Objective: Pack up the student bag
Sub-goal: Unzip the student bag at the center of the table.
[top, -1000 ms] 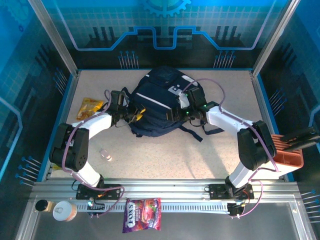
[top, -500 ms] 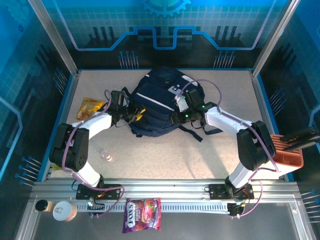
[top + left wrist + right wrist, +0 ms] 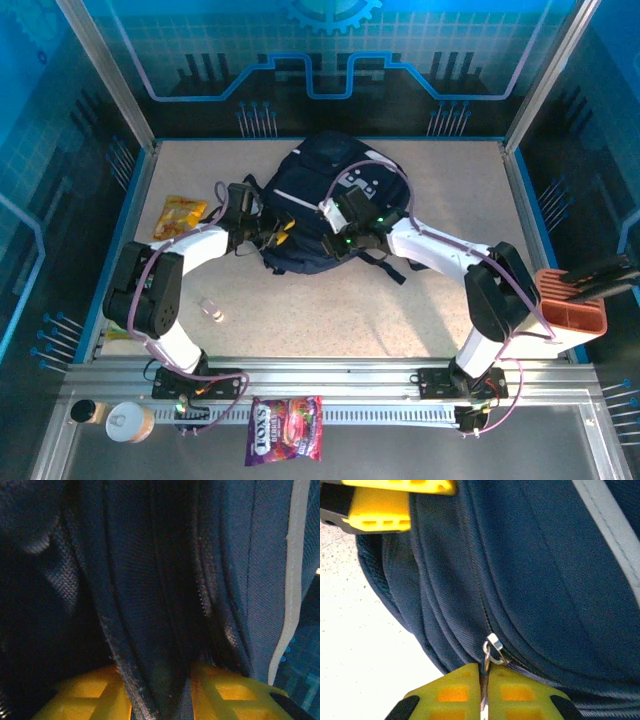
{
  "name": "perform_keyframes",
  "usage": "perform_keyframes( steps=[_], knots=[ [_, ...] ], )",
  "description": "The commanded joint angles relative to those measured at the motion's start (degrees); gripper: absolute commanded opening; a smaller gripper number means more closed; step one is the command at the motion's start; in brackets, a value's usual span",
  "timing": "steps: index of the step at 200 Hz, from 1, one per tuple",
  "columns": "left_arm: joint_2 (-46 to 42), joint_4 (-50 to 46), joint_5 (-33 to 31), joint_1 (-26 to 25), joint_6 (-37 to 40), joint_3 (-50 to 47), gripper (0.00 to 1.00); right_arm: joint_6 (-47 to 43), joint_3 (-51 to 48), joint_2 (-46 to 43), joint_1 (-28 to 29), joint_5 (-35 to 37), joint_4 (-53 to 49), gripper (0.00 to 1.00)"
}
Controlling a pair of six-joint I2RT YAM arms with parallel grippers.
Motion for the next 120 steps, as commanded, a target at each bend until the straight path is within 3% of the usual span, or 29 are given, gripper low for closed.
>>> perform_keyframes(
  steps=[1, 24, 45, 62, 92, 120],
  knots=[
    [0.89, 2.19, 2.46, -2.21, -1.23, 2.33, 0.35, 0.23, 3.41, 1.83, 2.94, -2.79, -0.07, 0.11],
    [-1.39, -0.88, 0.28, -1.97, 0.84, 1.64, 0.37, 4.13, 1.39, -1.59, 2.34, -0.88, 0.90, 0.25],
    [-4.98, -9.86, -4.39, -2.06, 8.37, 2.77, 0.44, 9.46, -3.21, -7.73, 0.63, 1.08, 2.71, 0.46],
    [-8.53, -16.15, -8.88, -2.57, 13.96, 3.15, 0.48, 14.31, -7.81, -13.30, -0.79, 3.35, 5.42, 0.57],
    [-12.25, -24.54, -15.92, -5.74, 22.93, 6.10, 0.53, 23.59, -14.91, -20.56, -5.54, 3.41, 10.97, 0.67],
    [-11.96, -27.25, -18.14, -10.78, 29.96, 10.32, 0.54, 30.44, -17.61, -21.91, -10.64, -0.15, 13.36, 0.71]
  ],
)
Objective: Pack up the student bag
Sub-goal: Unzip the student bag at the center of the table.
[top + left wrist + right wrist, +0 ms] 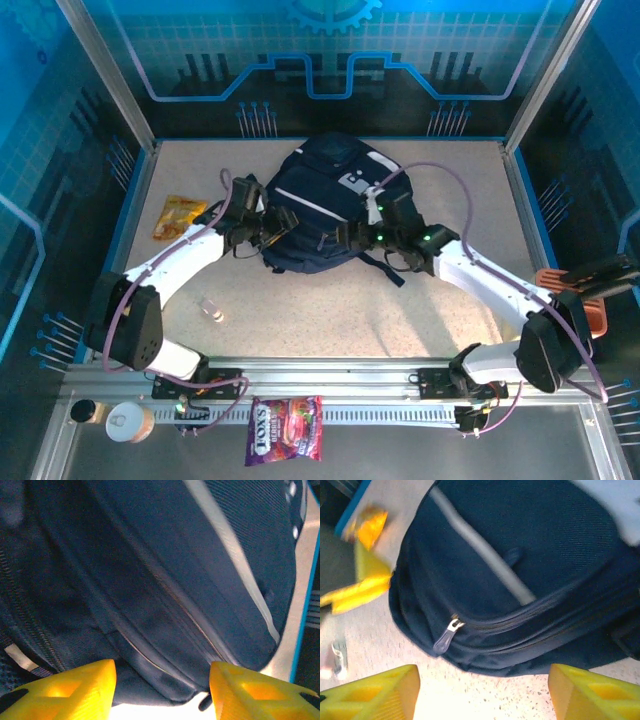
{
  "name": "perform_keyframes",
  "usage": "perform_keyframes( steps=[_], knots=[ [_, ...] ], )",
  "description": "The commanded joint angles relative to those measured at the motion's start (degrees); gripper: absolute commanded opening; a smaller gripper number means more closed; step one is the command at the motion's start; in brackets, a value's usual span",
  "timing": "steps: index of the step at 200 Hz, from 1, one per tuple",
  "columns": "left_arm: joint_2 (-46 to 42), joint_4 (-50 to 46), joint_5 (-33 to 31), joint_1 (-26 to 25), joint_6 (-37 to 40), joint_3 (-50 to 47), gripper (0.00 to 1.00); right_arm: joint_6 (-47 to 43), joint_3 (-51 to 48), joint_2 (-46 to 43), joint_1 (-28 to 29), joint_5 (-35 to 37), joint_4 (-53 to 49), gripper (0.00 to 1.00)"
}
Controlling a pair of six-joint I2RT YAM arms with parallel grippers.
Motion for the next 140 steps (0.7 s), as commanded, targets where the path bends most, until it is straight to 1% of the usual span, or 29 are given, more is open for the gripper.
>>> perform_keyframes(
  steps=[1, 39, 59, 98, 104, 129, 140],
  knots=[
    [-0.46, -6.62, -4.62, -3.92, 10.28, 4.00, 0.54, 9.07, -2.39, -0.25, -3.58, -2.46, 4.10, 0.71],
    [3.43, -7.06, -4.62, -10.90, 18.60, 8.80, 0.53, 14.63, -4.38, 0.39, -8.07, -7.35, 6.56, 0.72],
    [5.99, -7.60, -5.17, -13.38, 21.55, 10.88, 0.52, 16.42, -5.28, 0.58, -9.28, -8.65, 7.55, 0.72],
    [10.57, -11.90, -8.63, -15.24, 25.17, 15.22, 0.45, 18.10, -5.40, 1.28, -10.50, -10.21, 8.48, 0.71],
    [11.05, -12.34, -8.51, -15.36, 25.61, 15.52, 0.45, 18.31, -6.83, 1.44, -10.56, -10.47, 8.68, 0.71],
    [12.85, -13.10, -6.99, -15.55, 26.52, 16.62, 0.42, 19.08, -7.12, 2.21, -10.78, -11.40, 9.55, 0.70],
    [13.62, -13.50, -7.22, -15.60, 26.60, 17.10, 0.39, 19.61, -7.16, 2.60, -10.78, -11.90, 10.12, 0.69]
  ],
)
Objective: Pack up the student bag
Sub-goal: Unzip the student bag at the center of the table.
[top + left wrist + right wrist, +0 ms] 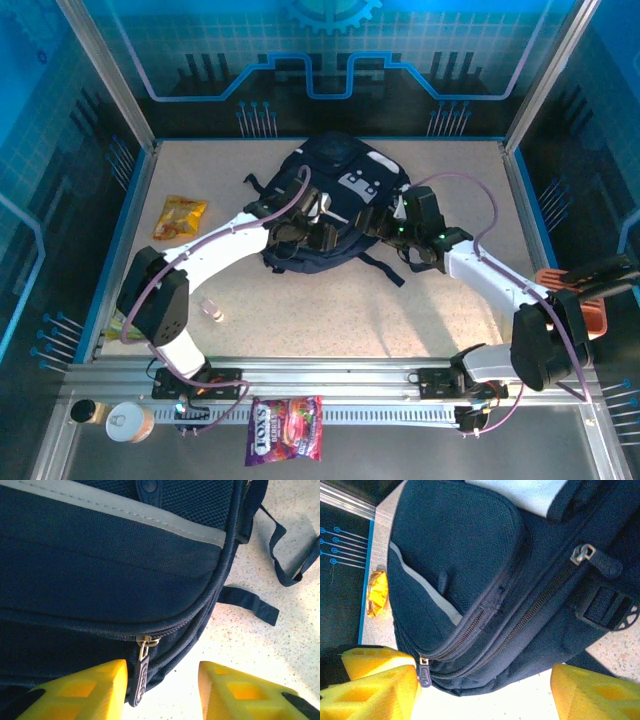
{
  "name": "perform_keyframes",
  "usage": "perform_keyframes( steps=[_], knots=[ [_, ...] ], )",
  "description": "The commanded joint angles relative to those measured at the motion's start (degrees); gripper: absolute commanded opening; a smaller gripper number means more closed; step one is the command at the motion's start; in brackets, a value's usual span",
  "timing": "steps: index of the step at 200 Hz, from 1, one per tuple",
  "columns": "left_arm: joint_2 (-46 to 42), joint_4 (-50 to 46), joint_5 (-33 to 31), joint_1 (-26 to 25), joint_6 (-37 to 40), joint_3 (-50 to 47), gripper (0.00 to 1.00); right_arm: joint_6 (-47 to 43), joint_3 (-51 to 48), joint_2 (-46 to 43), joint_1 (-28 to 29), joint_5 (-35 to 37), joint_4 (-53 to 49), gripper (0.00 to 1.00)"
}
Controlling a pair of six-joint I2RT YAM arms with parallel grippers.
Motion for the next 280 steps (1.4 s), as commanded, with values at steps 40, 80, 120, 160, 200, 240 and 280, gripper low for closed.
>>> perform_keyframes(
  steps=[40, 80, 120, 160, 200, 240, 280],
  knots=[
    [3.31, -3.62, -2.12, -0.67, 2.74, 3.87, 0.27, 5.36, -2.07, 2.75, -0.98, -5.38, 7.82, 0.59],
    [3.95, -3.63, -2.48, -0.73, 3.04, 4.19, 0.14, 13.09, -2.59, 5.64, -0.93, -7.78, 13.62, 0.46],
    [3.38, -3.02, -1.80, -0.78, 3.69, 4.07, 0.01, 20.17, 0.33, 10.74, 0.15, -9.08, 15.69, 0.45],
    [2.50, -2.21, -1.53, -0.73, 4.18, 3.25, 0.00, 20.80, 5.86, 14.91, 1.32, -7.49, 11.12, 0.39],
    [1.74, -2.87, -6.44, -0.23, 3.01, 2.04, 0.00, 17.70, 9.04, 17.05, 0.97, -5.20, 6.74, 0.21],
    [-0.12, -1.76, -5.93, 4.91, 3.39, -1.30, 0.00, 12.39, 9.04, 15.50, -0.89, 1.14, 3.01, 0.05],
    [-0.47, 1.13, -4.88, 9.91, 4.25, -3.00, 0.00, 6.76, 9.12, 14.29, -5.82, 3.37, 1.15, 0.03]
  ],
)
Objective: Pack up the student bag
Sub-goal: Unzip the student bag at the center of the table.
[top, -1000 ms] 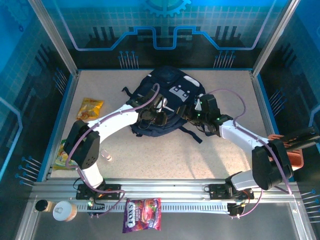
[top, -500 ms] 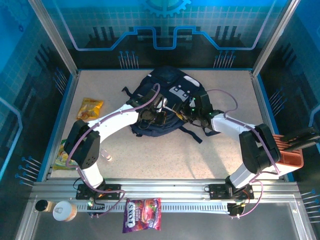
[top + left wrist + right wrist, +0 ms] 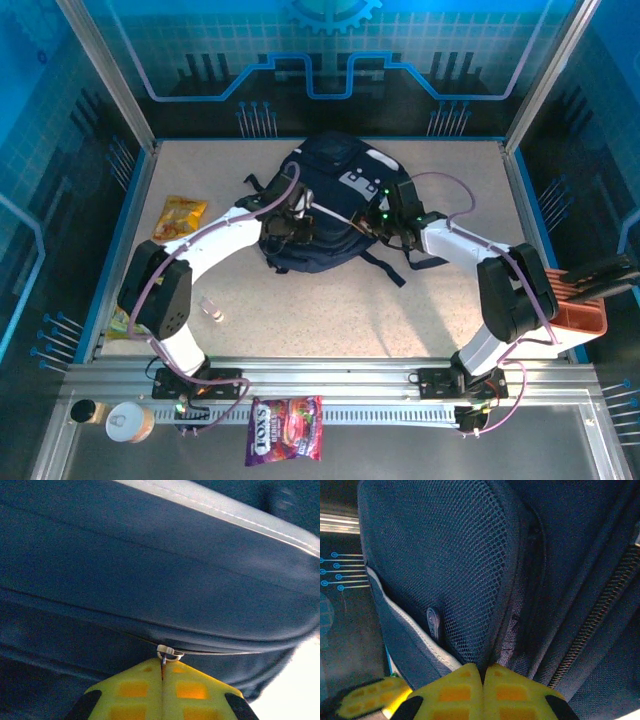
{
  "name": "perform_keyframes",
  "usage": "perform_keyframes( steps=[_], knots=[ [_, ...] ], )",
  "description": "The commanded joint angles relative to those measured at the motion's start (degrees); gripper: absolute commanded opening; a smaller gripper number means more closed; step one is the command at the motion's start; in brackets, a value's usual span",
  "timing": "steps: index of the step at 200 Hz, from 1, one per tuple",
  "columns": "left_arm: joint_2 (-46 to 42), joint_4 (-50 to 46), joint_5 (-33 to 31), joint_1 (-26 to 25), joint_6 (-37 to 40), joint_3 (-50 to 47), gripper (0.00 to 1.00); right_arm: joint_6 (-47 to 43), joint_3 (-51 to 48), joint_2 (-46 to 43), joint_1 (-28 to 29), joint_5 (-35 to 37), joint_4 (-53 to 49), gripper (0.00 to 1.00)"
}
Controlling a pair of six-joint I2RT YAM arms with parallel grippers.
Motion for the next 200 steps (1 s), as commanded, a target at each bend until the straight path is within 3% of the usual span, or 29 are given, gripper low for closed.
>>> perform_keyframes(
  steps=[1, 46, 61, 85, 97, 155, 200],
  knots=[
    [-1.53, 0.26, -1.54, 2.64, 0.84, -0.79, 0.00, -5.84, 0.99, -1.67, -5.29, 7.51, -2.89, 0.03],
    [0.34, 3.71, 3.44, -1.57, 1.48, 2.71, 0.00, -10.70, 2.61, -0.98, -11.86, 2.98, -1.47, 0.06],
    [2.24, 3.73, 4.39, -3.82, 1.27, 4.90, 0.00, -11.45, 3.50, -1.59, -13.01, 1.60, -3.00, 0.18],
    [4.76, 3.89, 5.36, -7.05, 0.13, 7.67, 0.00, -10.72, 2.09, -6.00, -13.71, 2.80, -6.13, 0.45],
    [5.50, 3.82, 5.14, -8.80, -0.22, 8.82, 0.00, -9.71, 1.02, -8.90, -13.56, 5.05, -9.46, 0.51],
    [8.36, 2.28, 5.22, -13.67, -0.20, 14.29, 0.00, 1.60, -10.07, -19.47, -11.96, 5.36, -11.74, 0.58],
    [9.79, 0.93, 6.58, -14.16, 0.48, 15.44, 0.00, 5.99, -11.44, -15.83, -8.48, -0.02, -3.07, 0.58]
  ],
)
